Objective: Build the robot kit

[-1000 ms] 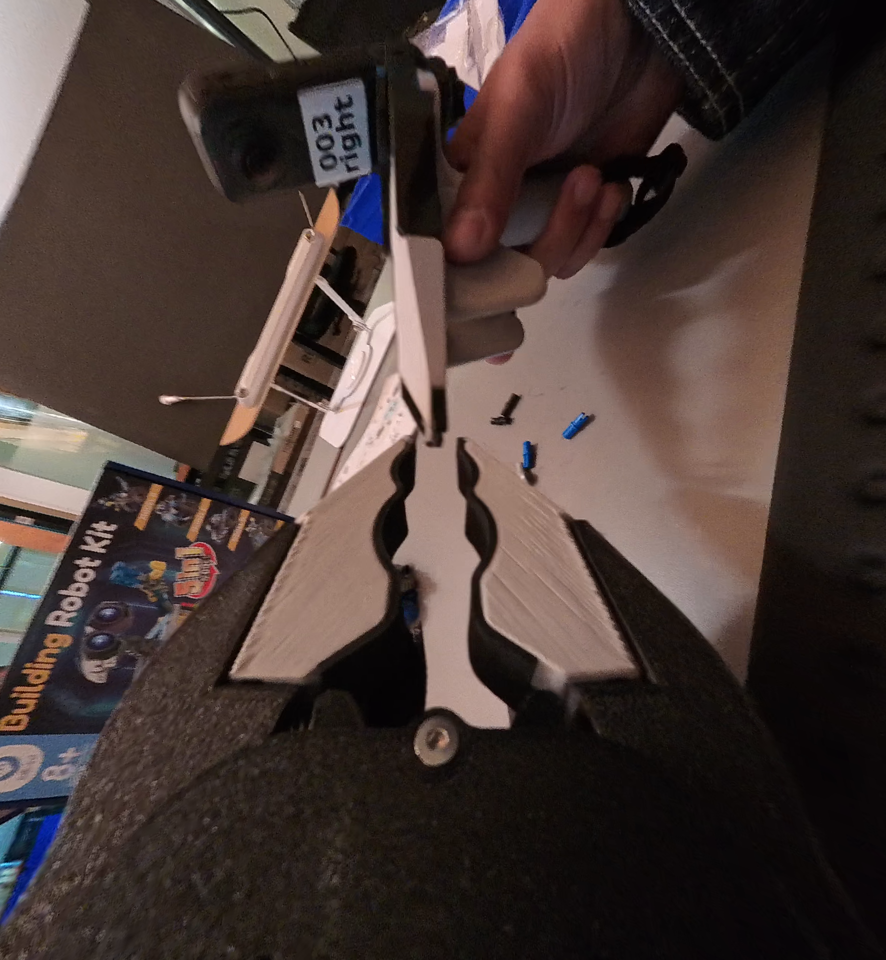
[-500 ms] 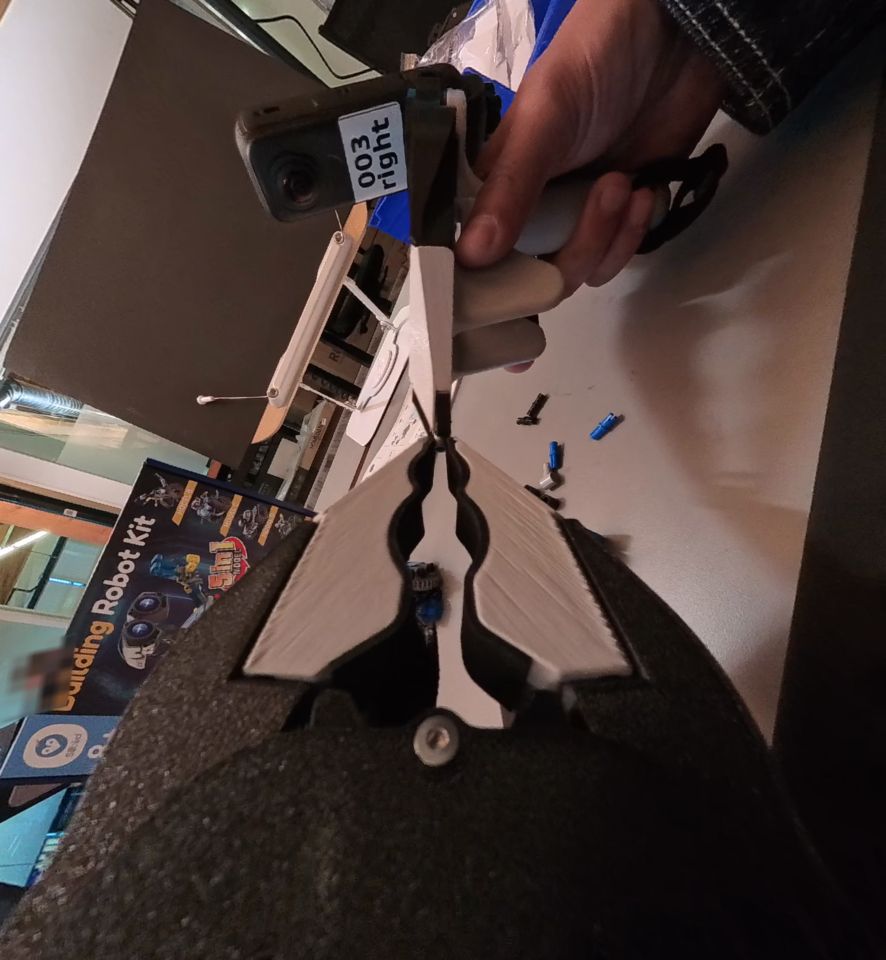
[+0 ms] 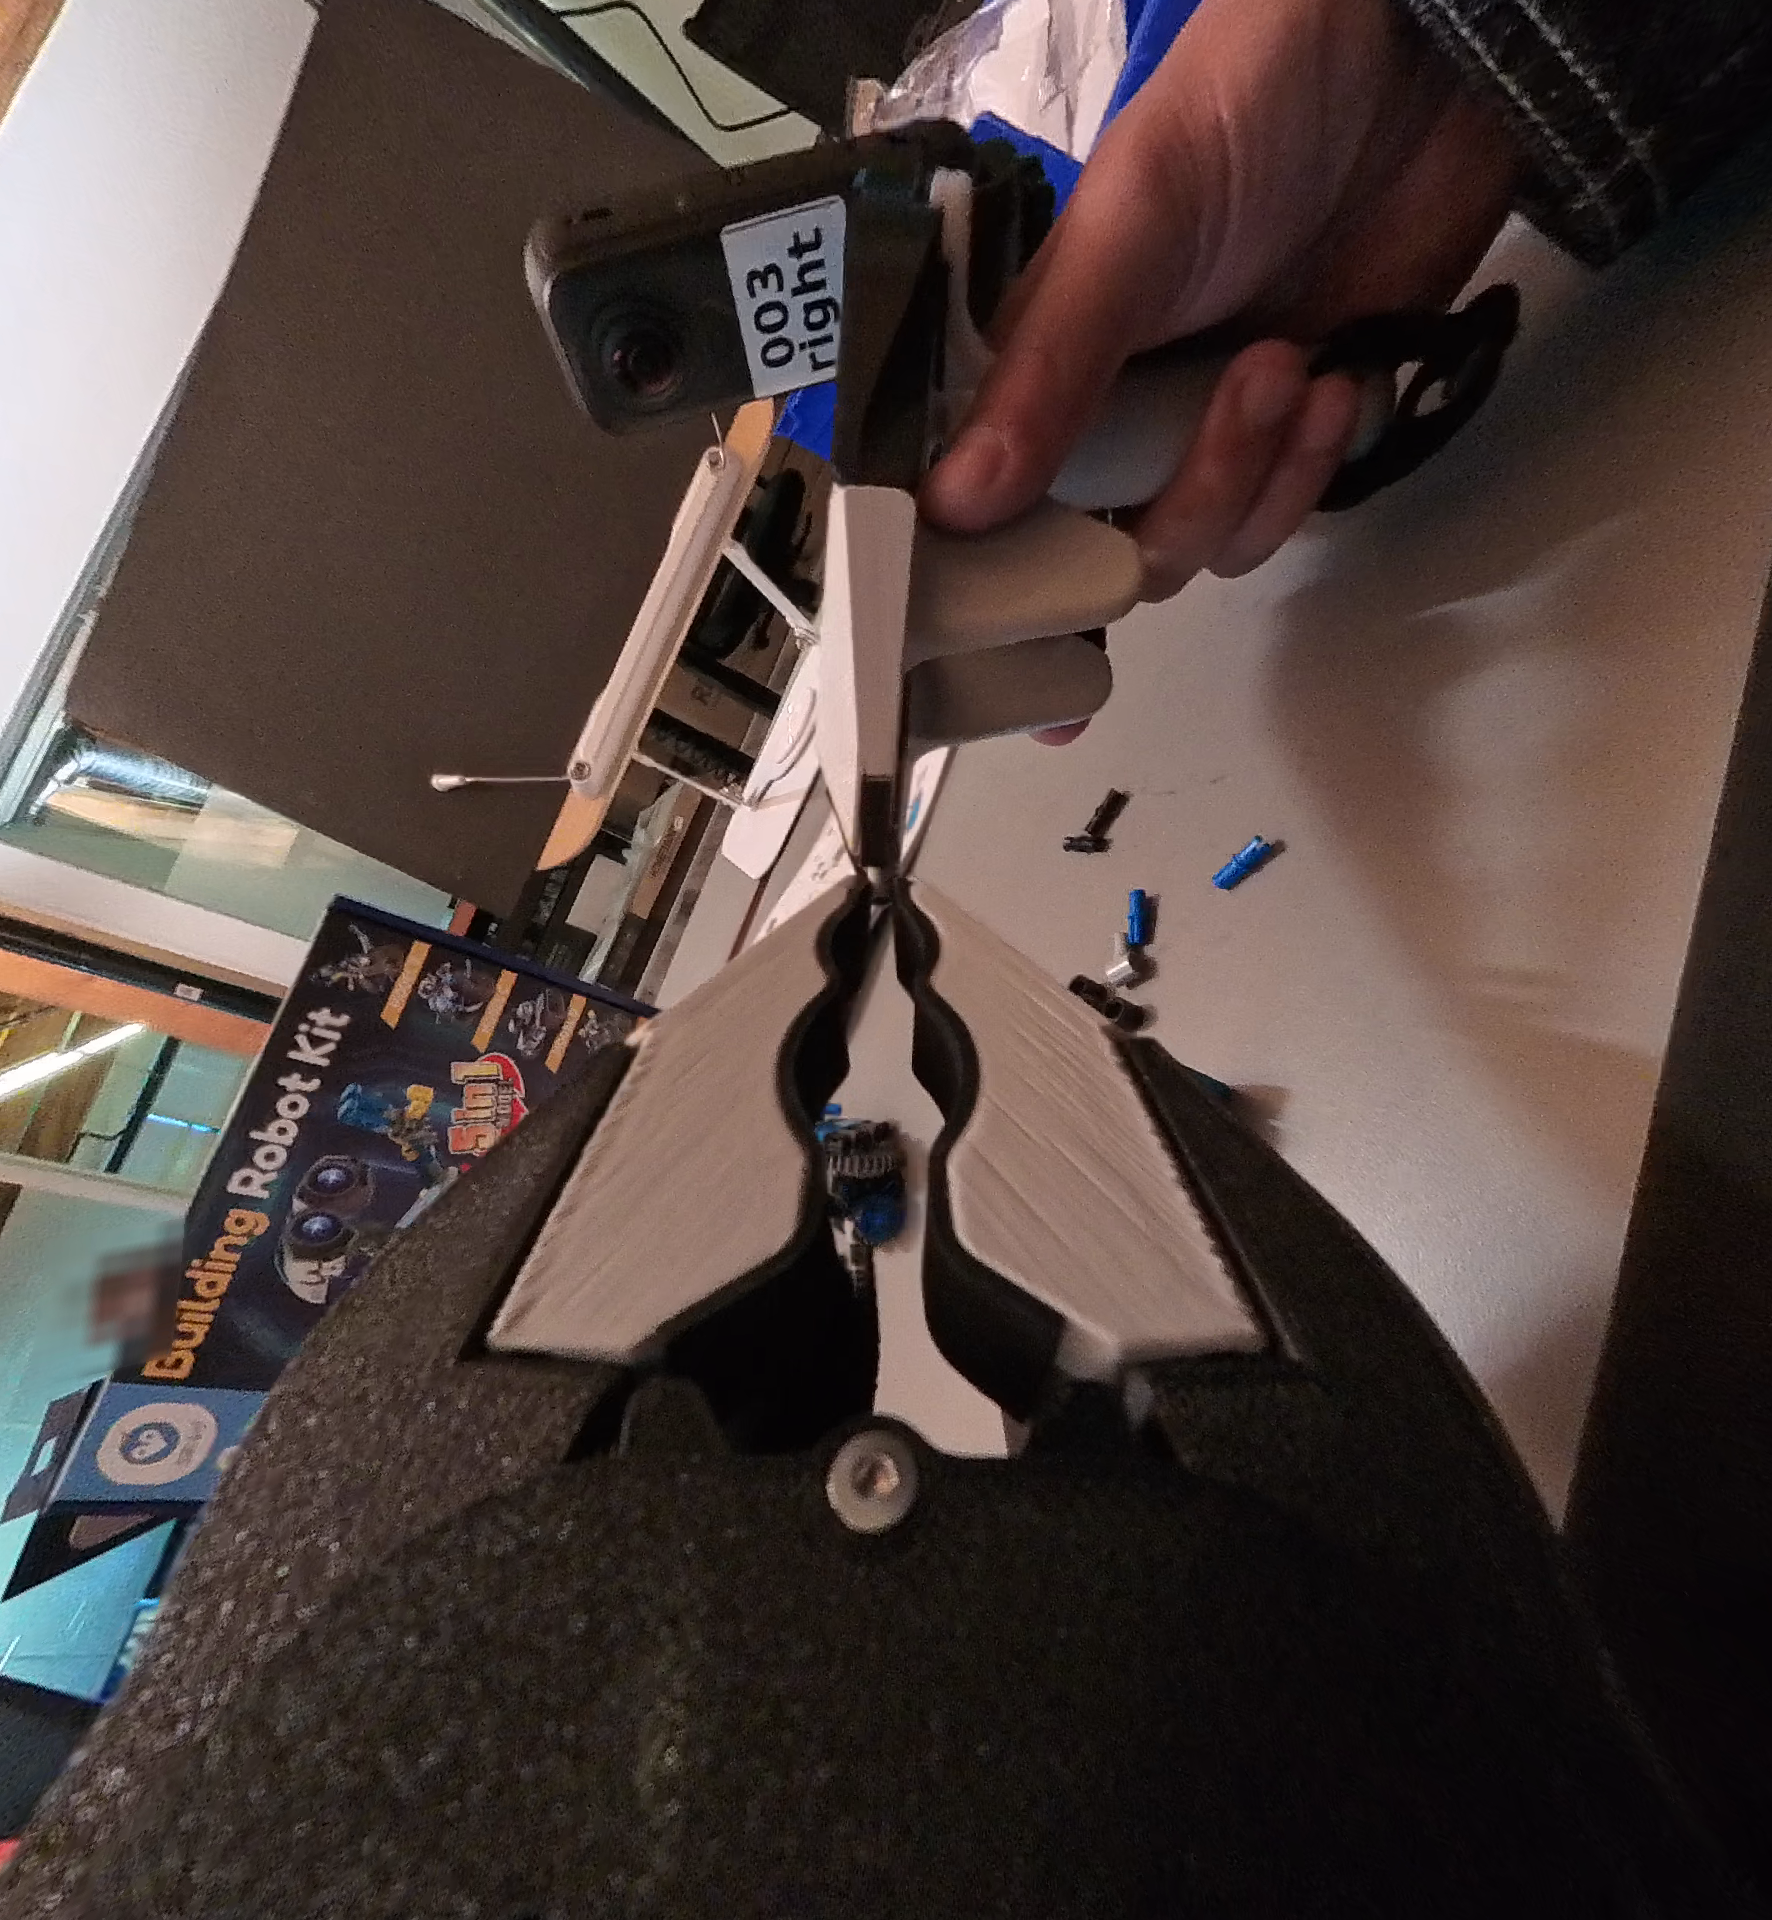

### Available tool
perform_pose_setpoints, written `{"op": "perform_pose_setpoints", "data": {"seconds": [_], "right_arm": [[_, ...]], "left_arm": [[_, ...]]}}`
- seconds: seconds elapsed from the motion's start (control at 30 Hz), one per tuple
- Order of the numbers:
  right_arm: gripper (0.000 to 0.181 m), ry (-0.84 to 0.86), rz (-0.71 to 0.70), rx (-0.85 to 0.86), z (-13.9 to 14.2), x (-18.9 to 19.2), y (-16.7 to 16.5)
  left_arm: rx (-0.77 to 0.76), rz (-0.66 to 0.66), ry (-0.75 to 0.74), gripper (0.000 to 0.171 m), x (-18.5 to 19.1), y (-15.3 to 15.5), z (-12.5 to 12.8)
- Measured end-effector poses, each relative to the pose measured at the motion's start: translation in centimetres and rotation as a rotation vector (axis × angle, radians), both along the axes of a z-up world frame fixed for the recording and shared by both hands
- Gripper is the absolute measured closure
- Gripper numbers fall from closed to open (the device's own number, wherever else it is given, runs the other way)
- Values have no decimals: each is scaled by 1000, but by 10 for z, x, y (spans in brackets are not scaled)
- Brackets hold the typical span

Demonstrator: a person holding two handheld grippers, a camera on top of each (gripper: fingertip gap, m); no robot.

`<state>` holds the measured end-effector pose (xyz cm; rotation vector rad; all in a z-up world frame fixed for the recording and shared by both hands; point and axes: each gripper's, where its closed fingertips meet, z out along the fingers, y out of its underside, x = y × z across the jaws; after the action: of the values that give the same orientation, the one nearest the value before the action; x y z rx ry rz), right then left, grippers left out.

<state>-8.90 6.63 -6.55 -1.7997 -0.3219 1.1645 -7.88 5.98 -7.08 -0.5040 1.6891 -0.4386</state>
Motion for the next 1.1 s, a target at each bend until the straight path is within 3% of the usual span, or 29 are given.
{"op": "perform_pose_setpoints", "data": {"seconds": [0.17, 0.23, 0.3, 0.37, 0.5, 0.57, 0.63, 0.67, 0.77, 0.9, 1.1], "right_arm": [[175, -83, -13, 8, -5, 1, 0], [175, -132, -24, 4, -10, 5, -2], [175, -260, -34, -21, -28, 11, -4], [175, -391, -7, -58, -50, 10, -8], [175, -450, 26, -57, -62, -1, -7], [175, -485, 36, -72, -69, -2, -7], [175, -519, 29, -74, -74, -1, -6], [175, -527, 18, -64, -73, 0, -4], [175, -527, -44, 8, -57, 7, 2], [175, -494, -50, 73, -42, 4, 1], [175, -404, -51, 108, -26, 1, 1]], "left_arm": [[-124, -28, 54, 167, 0, 0, -7], [-296, -70, 131, 158, -4, 5, -9], [-586, -145, 352, 138, -13, 7, -24], [-764, -179, 485, 132, -17, 14, -36], [-641, -193, 671, 143, -24, 12, -74], [-606, -205, 698, 145, -22, 4, -81], [-560, -138, 687, 163, -11, 9, -88], [-557, -141, 701, 164, -9, 7, -90], [-624, -159, 706, 165, -7, 5, -84], [-805, -269, 613, 165, -8, -2, -49], [-896, -326, 584, 165, -11, -4, -34]]}}
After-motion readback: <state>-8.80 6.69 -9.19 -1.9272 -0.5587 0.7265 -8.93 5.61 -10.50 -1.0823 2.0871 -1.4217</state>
